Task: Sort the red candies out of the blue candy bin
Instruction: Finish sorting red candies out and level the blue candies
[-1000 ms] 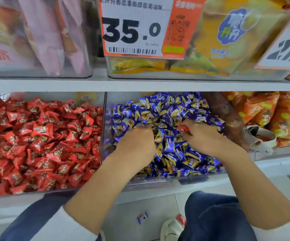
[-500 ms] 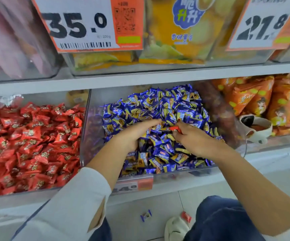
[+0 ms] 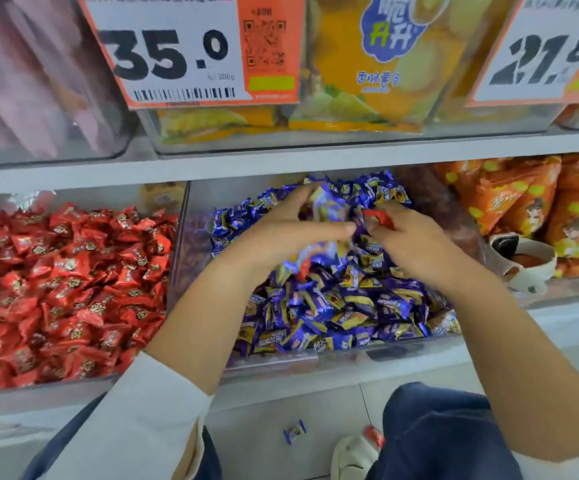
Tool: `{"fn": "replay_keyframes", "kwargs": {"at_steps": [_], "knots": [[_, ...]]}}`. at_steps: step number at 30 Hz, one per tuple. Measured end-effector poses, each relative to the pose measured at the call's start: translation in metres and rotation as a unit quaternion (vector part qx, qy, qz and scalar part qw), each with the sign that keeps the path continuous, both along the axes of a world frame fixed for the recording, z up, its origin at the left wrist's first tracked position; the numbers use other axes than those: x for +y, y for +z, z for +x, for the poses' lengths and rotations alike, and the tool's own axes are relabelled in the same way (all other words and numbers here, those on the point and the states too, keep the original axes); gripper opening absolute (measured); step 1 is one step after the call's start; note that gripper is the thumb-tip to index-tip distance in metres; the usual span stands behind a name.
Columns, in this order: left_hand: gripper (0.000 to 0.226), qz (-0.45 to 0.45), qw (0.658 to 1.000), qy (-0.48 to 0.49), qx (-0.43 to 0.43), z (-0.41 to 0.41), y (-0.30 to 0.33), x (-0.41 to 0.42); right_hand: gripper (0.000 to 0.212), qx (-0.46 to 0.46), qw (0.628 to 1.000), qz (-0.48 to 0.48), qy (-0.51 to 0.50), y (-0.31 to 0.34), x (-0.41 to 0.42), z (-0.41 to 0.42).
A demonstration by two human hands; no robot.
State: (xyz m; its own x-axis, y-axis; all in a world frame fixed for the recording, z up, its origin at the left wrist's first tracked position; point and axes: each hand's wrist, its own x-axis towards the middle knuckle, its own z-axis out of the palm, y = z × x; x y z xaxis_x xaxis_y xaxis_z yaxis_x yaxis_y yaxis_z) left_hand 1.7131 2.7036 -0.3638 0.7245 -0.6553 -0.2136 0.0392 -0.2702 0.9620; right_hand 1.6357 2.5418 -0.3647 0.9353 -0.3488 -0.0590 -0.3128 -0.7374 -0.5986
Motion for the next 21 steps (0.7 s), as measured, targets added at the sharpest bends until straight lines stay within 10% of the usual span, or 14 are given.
{"fn": "replay_keyframes", "kwargs": {"at_steps": [3, 8, 15, 21], "knots": [[0.065, 0.072, 0.993, -0.093, -0.013, -0.004, 0.007, 0.009, 0.019, 0.014, 0.996, -0.083, -0.031, 0.005, -0.02, -0.016], [0.037, 0.273, 0.924, -0.037, -0.265, 0.005, 0.003, 0.025, 0.016, -0.004, 0.997, -0.069, -0.025, 0.002, -0.033, -0.032], [0.015, 0.428, 0.847, -0.114, -0.295, 0.003, -0.021, 0.028, 0.029, -0.068, 0.996, -0.052, -0.001, -0.005, -0.004, -0.03], [0.02, 0.439, 0.806, -0.145, -0.371, -0.013, -0.038, 0.015, 0.029, -0.035, 0.963, -0.069, 0.257, -0.025, 0.05, -0.026]]}}
